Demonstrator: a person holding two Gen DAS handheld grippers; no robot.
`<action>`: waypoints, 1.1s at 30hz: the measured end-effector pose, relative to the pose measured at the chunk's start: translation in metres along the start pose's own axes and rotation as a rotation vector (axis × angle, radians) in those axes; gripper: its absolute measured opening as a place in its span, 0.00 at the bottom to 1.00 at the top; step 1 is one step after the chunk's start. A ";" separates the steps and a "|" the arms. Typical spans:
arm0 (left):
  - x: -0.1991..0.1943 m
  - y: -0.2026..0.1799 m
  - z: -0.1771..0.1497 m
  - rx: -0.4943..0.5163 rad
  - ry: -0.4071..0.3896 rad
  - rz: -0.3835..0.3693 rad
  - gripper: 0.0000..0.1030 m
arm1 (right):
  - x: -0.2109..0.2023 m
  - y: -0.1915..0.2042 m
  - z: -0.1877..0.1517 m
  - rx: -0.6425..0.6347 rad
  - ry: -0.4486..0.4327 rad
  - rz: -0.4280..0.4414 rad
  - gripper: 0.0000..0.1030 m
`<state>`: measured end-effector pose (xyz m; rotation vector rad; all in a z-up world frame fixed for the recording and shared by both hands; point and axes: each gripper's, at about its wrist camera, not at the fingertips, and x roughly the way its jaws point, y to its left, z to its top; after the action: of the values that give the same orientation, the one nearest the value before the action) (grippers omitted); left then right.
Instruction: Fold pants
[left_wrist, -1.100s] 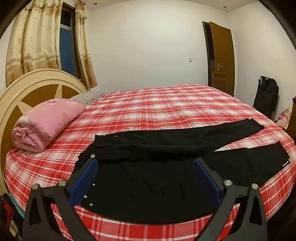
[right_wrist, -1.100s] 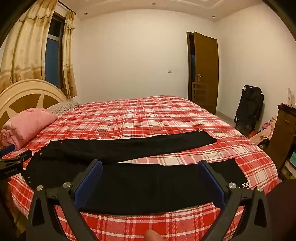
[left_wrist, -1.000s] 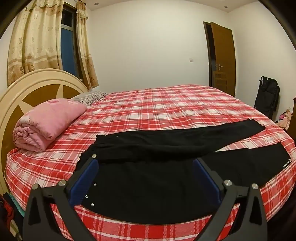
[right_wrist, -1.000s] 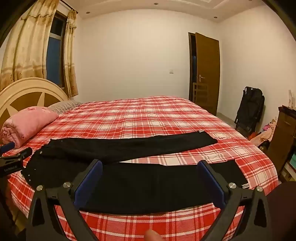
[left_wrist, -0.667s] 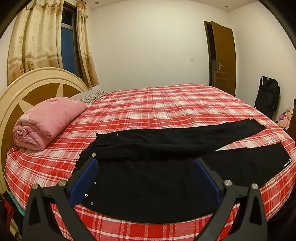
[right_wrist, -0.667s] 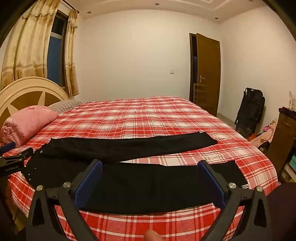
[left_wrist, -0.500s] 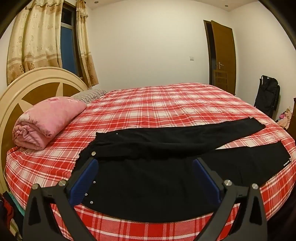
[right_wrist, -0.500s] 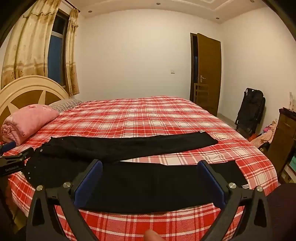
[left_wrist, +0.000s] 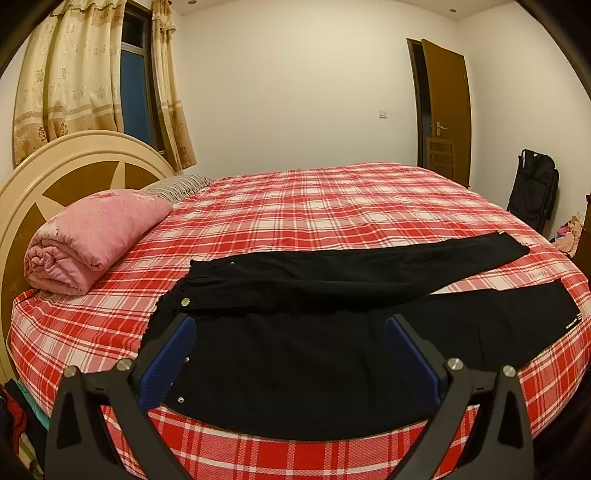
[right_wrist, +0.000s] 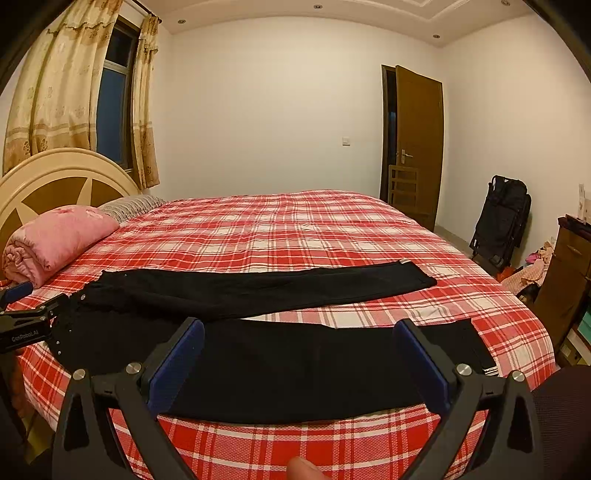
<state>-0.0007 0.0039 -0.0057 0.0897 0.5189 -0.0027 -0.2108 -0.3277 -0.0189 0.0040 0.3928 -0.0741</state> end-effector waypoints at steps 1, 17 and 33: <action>0.000 0.000 0.000 0.000 0.000 0.000 1.00 | 0.000 0.000 0.000 -0.001 -0.001 -0.001 0.99; -0.001 -0.005 -0.001 0.002 -0.006 0.001 1.00 | -0.002 0.000 0.000 -0.003 -0.002 0.002 0.99; -0.002 -0.003 0.000 0.001 -0.009 0.003 1.00 | -0.001 0.002 0.001 -0.005 0.000 0.003 0.99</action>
<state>-0.0024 0.0006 -0.0051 0.0914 0.5101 -0.0005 -0.2112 -0.3252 -0.0176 -0.0008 0.3927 -0.0700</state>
